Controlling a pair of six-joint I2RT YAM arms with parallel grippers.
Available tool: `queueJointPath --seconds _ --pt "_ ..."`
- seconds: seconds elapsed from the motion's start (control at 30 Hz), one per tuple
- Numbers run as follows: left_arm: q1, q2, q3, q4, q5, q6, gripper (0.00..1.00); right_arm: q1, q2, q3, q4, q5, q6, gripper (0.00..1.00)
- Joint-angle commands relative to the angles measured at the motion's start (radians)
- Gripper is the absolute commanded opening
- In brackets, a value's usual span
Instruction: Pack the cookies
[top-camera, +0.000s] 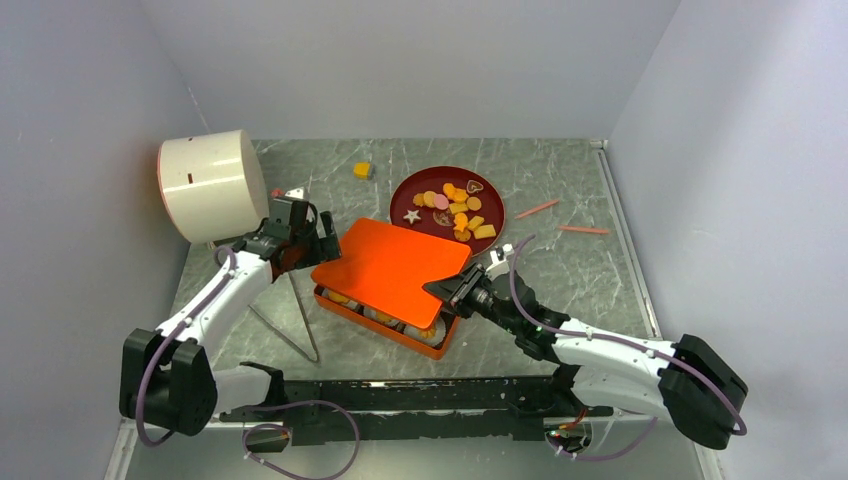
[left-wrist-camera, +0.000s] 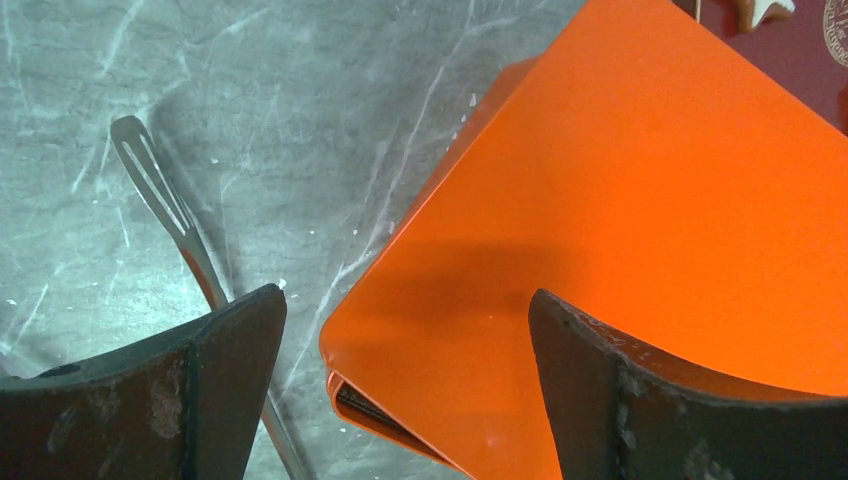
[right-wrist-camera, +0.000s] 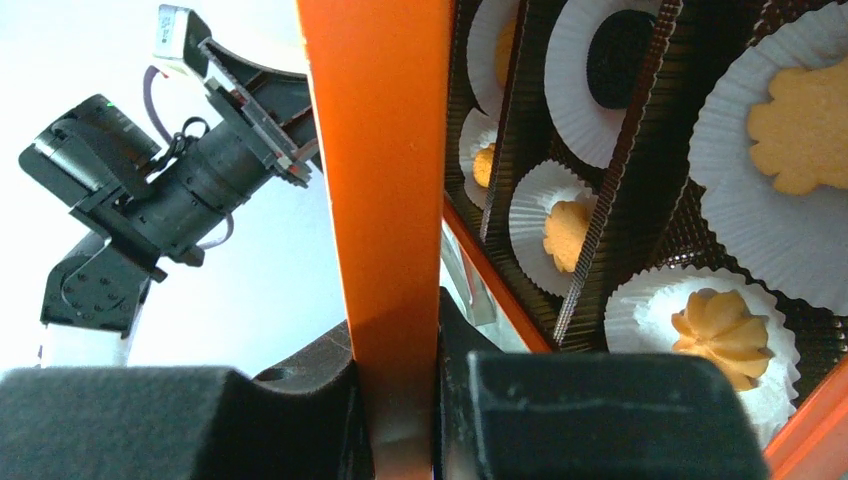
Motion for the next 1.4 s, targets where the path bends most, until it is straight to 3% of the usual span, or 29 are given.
queueJointPath --seconds 0.0,0.27,0.5,0.73,1.37 --pt "0.001 0.018 0.042 0.016 0.033 0.008 0.95 0.004 -0.026 0.004 0.053 -0.019 -0.023 0.02" --pt "0.002 0.025 0.040 -0.007 0.061 -0.007 0.94 0.004 -0.001 -0.008 0.090 -0.091 -0.026 0.02" --pt "0.002 0.038 0.014 0.004 0.048 0.021 0.94 0.003 -0.072 -0.022 -0.005 -0.064 -0.055 0.02" --pt "0.001 0.114 0.015 0.029 0.104 0.065 0.93 0.003 -0.150 -0.063 -0.095 0.012 -0.080 0.23" --pt "-0.008 0.234 0.020 0.060 0.301 0.178 0.86 0.003 -0.194 0.010 -0.396 0.025 -0.211 0.52"
